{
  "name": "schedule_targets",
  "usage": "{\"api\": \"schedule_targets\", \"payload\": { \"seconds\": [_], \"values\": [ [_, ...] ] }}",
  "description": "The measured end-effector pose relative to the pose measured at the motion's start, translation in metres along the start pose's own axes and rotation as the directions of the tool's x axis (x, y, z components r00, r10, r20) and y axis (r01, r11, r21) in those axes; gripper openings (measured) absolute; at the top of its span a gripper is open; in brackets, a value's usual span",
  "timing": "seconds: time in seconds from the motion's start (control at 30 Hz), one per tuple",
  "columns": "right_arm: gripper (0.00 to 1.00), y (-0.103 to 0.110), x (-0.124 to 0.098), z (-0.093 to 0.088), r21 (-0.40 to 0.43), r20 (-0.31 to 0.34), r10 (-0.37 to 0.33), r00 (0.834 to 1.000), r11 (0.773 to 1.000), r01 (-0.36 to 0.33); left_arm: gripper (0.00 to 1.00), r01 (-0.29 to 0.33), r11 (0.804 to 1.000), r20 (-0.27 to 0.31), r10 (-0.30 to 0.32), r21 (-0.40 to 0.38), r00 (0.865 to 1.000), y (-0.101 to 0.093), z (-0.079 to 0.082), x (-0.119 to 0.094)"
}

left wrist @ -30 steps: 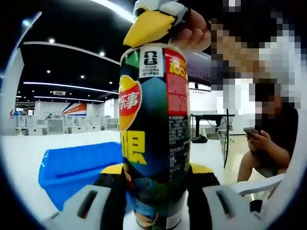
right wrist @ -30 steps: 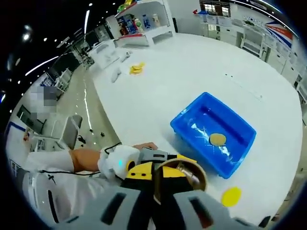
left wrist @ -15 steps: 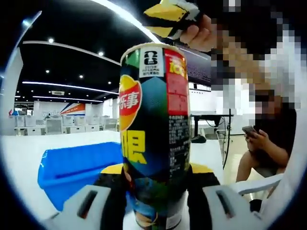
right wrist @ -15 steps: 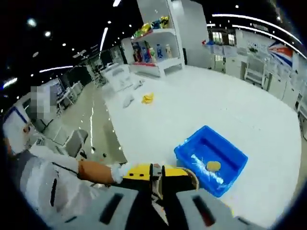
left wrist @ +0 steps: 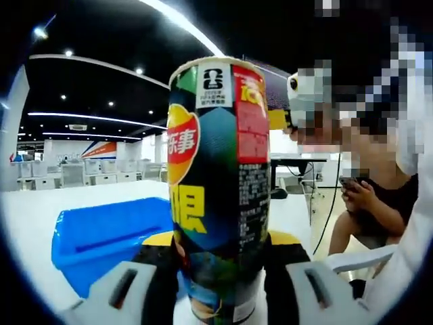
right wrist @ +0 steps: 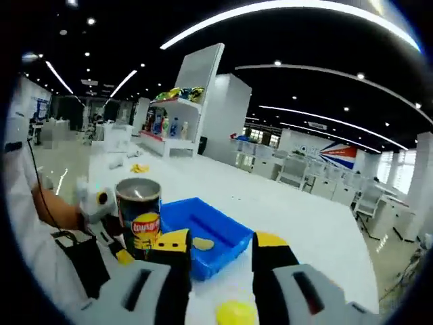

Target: Open the lid of the chip container on the table, take out the chips, place them into the box in front of the container, and close the lid

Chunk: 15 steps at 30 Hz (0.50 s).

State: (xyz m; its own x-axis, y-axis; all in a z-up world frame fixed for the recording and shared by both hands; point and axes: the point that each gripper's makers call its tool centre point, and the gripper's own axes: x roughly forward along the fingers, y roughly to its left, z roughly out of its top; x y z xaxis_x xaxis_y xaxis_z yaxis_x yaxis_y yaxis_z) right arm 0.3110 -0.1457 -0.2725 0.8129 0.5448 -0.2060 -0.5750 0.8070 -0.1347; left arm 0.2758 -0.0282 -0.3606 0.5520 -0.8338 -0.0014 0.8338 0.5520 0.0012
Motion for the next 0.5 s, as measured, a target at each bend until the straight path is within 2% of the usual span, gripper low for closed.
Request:
{"api": "schedule_targets", "payload": {
  "seconds": [0.03, 0.07, 0.1, 0.17, 0.27, 0.3, 0.4, 0.5],
  "values": [
    [0.36, -0.019, 0.0, -0.022, 0.008, -0.055, -0.111, 0.992, 0.994, 0.111, 0.5, 0.0, 1.0, 0.0, 0.0, 0.0, 1.0, 0.0, 0.0, 0.0],
    [0.36, -0.03, -0.001, -0.034, -0.03, -0.075, -0.169, 0.983, 0.985, 0.168, 0.5, 0.001, 1.0, 0.0, -0.001, 0.0, 1.0, 0.0, 0.0, 0.0],
    [0.36, -0.038, 0.0, -0.05, -0.083, -0.09, -0.208, 0.974, 0.976, 0.201, 0.5, 0.001, 1.0, -0.001, -0.001, 0.001, 1.0, 0.0, 0.0, 0.0],
    [0.4, -0.043, 0.001, -0.069, -0.053, -0.091, -0.249, 0.964, 0.968, 0.245, 0.5, 0.013, 1.0, -0.008, -0.013, 0.0, 1.0, -0.001, 0.0, 0.0],
    [0.49, -0.036, 0.008, -0.1, 0.074, -0.082, -0.236, 0.968, 0.967, 0.242, 0.5, 0.014, 1.0, -0.014, -0.014, 0.001, 1.0, -0.001, 0.0, 0.0],
    [0.51, -0.032, 0.009, -0.105, 0.094, -0.075, -0.235, 0.969, 0.966, 0.241, 0.5, 0.014, 1.0, -0.013, -0.014, 0.001, 1.0, -0.001, 0.0, 0.0],
    [0.53, -0.026, 0.015, -0.126, 0.108, -0.101, -0.242, 0.965, 0.961, 0.253, 0.5, 0.014, 1.0, -0.013, -0.014, -0.001, 1.0, -0.001, 0.0, 0.0],
    [0.52, -0.023, 0.02, -0.138, 0.092, -0.102, -0.275, 0.956, 0.954, 0.284, 0.5, 0.014, 1.0, -0.011, -0.014, -0.003, 1.0, -0.001, 0.0, 0.0]
  ]
}}
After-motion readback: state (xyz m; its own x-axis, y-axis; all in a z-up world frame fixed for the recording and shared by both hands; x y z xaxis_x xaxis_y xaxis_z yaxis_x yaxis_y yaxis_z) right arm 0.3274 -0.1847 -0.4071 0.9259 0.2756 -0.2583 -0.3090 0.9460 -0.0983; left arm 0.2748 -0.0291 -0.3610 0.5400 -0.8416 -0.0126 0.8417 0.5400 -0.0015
